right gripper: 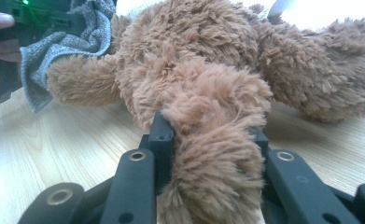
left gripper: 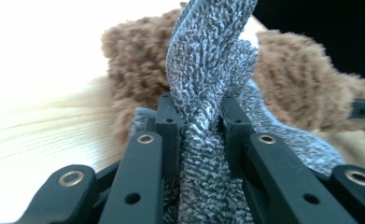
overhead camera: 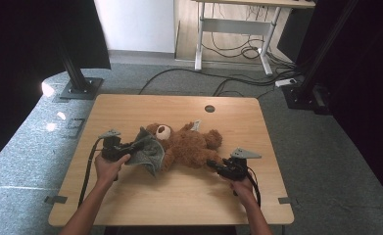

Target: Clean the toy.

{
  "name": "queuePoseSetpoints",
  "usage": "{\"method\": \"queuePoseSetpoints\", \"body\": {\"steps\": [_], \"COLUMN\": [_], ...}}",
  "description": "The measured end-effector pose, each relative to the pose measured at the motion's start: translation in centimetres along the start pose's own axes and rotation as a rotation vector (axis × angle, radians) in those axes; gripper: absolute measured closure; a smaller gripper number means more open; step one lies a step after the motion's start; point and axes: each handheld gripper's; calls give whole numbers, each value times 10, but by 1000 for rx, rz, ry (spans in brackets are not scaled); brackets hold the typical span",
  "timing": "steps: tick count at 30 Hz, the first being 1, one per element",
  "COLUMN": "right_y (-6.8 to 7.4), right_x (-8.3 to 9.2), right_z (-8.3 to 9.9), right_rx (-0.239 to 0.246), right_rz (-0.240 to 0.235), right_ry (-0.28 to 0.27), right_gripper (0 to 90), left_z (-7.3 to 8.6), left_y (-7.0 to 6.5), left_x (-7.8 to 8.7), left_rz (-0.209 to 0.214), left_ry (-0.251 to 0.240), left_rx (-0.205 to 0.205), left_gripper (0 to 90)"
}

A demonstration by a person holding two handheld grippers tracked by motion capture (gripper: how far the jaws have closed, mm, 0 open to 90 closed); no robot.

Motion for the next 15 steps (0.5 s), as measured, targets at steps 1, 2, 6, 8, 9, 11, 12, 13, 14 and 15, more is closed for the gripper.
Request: {"method": "queuePoseSetpoints", "body": {"steps": [1,2,6,8,9,11,12,13,14,15], "right_y": [0,0,0,0,1,1,0,0,0,0], "right_x": [0,0,0,0,0,0,0,0,0,0], "right_z": [0,0,0,0,0,0,0,0,0,0], "right_rx": [-1,-2,-2,-1,-1,-3,-4,-6,-7,-8], "right_rz": [1,2,5,5,6,5,4,3,2,2], "right_ry": [-1,-1,-2,-1,0,0,0,0,0,0], "right_gripper": [663,663,663,663,662,662,662,662,662,662], "left_z": [-1,-2,-11,-16,-19,-22,-24,-24,-25,-25], "left_y": [-5,-9,-38,-51,-60,-71,-78,-82,-87,-93], "left_x": [0,0,-7,-13,-19,-27,-35,-40,-47,-54], "left_rz": [23,42,133,174,184,188,195,203,216,226], "left_ry": [-8,-10,-2,5,15,28,38,45,55,71], "left_rx": [-1,-7,-57,-72,-84,-110,-120,-118,-115,-120], "left_gripper": [735,735,734,733,733,733,732,731,731,730]}}
Point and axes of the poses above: each handheld gripper's, and its own axes: x roughly backward along the jaws, z roughly out of its underside, y roughly to its left, and after that the axes turned 9 degrees about y, right-handed
